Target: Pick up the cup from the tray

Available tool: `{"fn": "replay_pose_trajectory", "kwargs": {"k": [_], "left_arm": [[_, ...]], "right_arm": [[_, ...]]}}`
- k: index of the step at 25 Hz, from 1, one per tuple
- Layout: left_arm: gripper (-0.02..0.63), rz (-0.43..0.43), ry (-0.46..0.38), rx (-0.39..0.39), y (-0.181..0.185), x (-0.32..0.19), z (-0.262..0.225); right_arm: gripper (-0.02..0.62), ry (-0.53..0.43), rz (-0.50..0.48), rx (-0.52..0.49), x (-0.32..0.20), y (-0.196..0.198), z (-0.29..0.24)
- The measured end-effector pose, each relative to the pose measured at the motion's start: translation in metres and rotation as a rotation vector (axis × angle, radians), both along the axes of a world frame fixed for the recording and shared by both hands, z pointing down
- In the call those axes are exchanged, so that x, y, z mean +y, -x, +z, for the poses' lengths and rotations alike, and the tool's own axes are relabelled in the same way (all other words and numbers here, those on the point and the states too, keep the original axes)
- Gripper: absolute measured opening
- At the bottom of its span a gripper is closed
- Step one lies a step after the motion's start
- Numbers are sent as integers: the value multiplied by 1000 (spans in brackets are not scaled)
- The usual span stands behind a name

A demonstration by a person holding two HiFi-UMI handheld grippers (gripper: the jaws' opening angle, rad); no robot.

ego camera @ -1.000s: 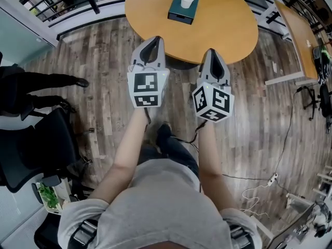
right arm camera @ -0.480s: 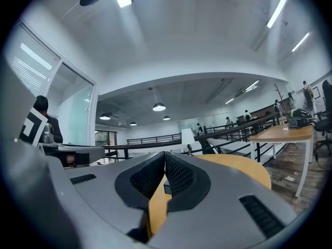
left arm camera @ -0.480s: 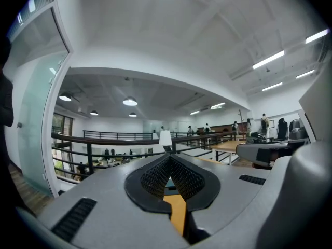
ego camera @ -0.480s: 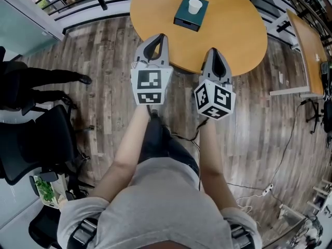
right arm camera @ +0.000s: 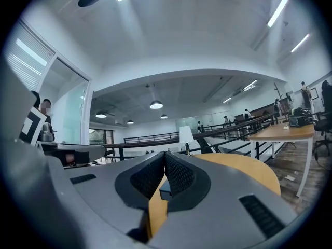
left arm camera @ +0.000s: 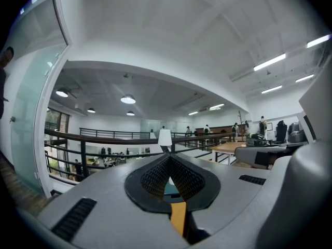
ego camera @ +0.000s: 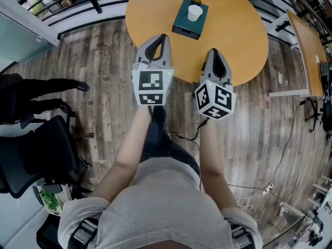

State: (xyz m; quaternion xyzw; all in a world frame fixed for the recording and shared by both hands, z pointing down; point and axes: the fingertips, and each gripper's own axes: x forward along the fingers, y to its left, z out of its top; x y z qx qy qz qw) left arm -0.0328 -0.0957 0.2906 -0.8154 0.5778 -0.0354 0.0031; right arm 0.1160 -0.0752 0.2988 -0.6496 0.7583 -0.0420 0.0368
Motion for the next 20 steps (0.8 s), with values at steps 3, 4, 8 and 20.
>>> {"fn": "replay_pose_trajectory", "kwargs": {"k": [3,4,8,20], "left_arm": [[6,4,2,4,6,-23,1],[6,6,3,3,7,-31,1],[6,13,21,-3,17,-63,8],[6,39,62,2,42,-145,21]], "right_arm": [[8,12,-5,3,-24,8,4],[8,16,-6,2,-32,10,6],[8,32,-1,-6,-65,20,11],[8,66,22,4,-143,47,22]]}}
